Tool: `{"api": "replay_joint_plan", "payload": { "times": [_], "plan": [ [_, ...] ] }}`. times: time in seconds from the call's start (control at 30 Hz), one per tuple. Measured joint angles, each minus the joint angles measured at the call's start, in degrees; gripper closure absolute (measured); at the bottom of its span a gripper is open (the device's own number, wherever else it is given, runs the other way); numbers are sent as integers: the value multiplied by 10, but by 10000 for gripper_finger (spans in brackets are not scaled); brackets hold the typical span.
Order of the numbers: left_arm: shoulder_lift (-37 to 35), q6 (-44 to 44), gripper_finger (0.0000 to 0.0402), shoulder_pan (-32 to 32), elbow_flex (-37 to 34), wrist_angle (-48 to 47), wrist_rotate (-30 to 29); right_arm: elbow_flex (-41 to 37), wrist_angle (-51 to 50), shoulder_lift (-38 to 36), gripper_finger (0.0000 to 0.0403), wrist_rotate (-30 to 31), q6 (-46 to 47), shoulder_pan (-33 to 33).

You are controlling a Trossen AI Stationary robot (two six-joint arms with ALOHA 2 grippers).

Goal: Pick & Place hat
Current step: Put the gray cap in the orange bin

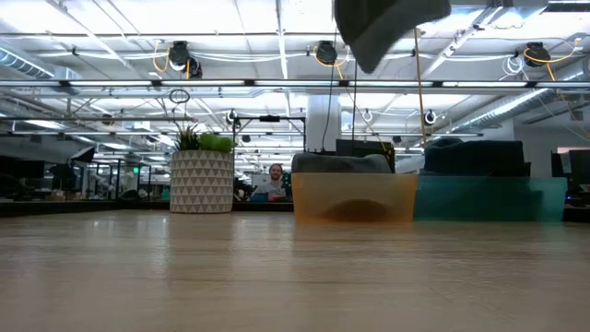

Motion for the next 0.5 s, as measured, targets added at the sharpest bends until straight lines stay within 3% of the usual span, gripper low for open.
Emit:
{"api": "replay_joint_plan", "payload": {
  "times": [0.13,0.3,0.4,0.5],
  "plan": [
    [-17,-10,2,3,1,-25,48,0,-23,4,403,95,-88,41],
    [-38,-17,2,5,0,-45,54,0,-6,8,403,176,-204,90],
    [-54,-17,2,7,1,-57,54,0,29,14,403,181,-250,107],
    [-59,-27,2,10,1,-57,54,0,59,14,403,121,-254,113]
  ]
}}
